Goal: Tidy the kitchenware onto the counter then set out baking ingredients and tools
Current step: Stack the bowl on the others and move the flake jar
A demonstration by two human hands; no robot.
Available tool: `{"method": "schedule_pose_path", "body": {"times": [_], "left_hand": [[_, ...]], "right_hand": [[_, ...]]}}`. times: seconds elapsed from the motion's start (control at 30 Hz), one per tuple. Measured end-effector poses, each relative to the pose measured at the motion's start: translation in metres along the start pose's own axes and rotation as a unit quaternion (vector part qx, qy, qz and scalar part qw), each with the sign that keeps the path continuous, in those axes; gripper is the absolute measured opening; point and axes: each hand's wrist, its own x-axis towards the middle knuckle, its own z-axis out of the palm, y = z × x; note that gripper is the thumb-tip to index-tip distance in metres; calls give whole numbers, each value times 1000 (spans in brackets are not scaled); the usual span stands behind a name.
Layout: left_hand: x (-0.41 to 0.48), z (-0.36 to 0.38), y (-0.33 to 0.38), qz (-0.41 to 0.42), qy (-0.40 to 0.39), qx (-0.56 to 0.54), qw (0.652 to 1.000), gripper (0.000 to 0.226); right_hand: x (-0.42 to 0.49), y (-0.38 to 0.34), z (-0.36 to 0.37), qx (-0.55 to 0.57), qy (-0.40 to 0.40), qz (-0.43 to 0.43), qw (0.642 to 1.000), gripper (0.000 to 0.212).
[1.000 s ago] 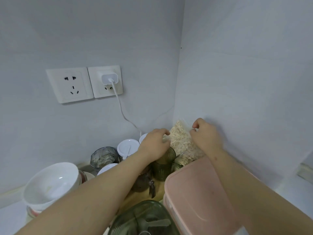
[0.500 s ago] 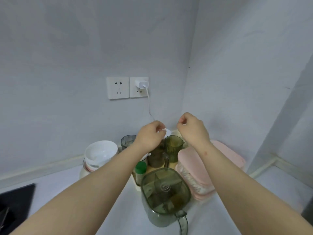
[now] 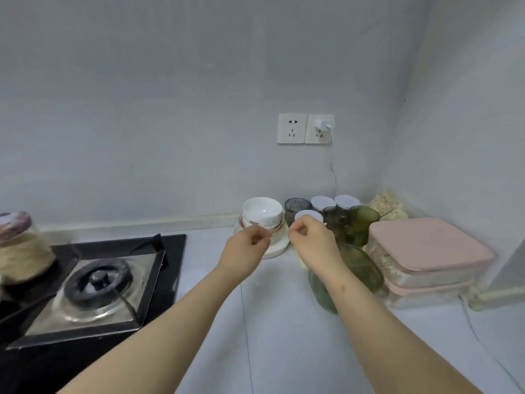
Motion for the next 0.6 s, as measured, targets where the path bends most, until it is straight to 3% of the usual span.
{"method": "schedule_pose_path", "body": {"times": [0.33, 0.6], "left_hand": [[-100, -75, -64, -90, 99, -29, 991, 23], [-126, -173, -122, -105, 164, -28, 980, 26]], "right_hand": [[-83, -30, 80, 57, -142, -6, 988, 9], [-103, -97, 165, 69, -187, -40, 979, 10]]}}
